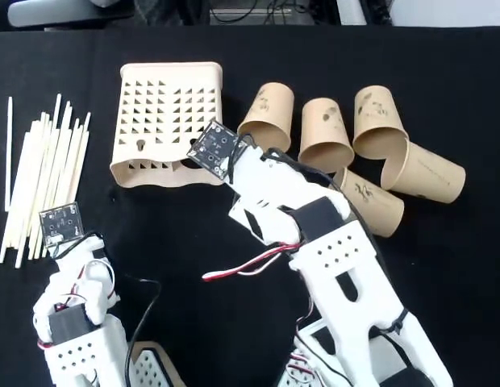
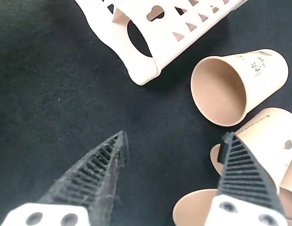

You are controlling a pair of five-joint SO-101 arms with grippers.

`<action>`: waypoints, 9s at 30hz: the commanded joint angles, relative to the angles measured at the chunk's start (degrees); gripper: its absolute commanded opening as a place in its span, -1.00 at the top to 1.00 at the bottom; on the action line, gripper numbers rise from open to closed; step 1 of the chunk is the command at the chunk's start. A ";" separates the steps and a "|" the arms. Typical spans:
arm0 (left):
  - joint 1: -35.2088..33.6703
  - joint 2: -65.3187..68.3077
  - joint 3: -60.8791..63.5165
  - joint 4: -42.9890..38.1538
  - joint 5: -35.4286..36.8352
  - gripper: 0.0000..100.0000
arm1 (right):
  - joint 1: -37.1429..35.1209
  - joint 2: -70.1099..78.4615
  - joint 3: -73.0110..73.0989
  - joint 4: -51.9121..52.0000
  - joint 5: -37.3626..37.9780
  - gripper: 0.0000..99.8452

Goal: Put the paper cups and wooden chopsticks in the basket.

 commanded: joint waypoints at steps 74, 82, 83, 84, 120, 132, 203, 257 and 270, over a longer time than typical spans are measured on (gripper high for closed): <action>-0.31 -0.53 1.01 0.70 0.26 0.94 | -8.88 3.30 3.56 -10.46 5.71 0.36; -0.31 -0.53 1.01 0.70 0.26 0.94 | -10.20 6.90 1.36 -10.46 5.63 0.36; -0.31 -0.53 1.01 0.70 0.26 0.94 | -10.29 8.40 0.31 -10.46 5.63 0.36; -0.31 -0.53 1.01 0.70 0.26 0.94 | -10.37 10.15 -1.01 -10.46 5.54 0.36; -0.31 -0.53 1.01 0.70 0.26 0.94 | -6.68 17.71 10.77 -44.92 3.43 0.36; -0.31 -0.53 1.01 0.70 0.26 0.94 | -3.43 25.27 10.15 -54.95 9.05 0.51; -0.31 -0.53 1.01 0.70 0.26 0.94 | -12.22 18.15 -20.97 -31.91 -13.80 0.98; -0.31 -0.53 1.01 0.70 0.26 0.94 | -25.49 28.35 -51.56 23.74 -19.96 0.41; -0.31 -0.53 1.01 0.70 0.26 0.94 | -21.01 43.03 -55.25 25.93 -22.24 0.34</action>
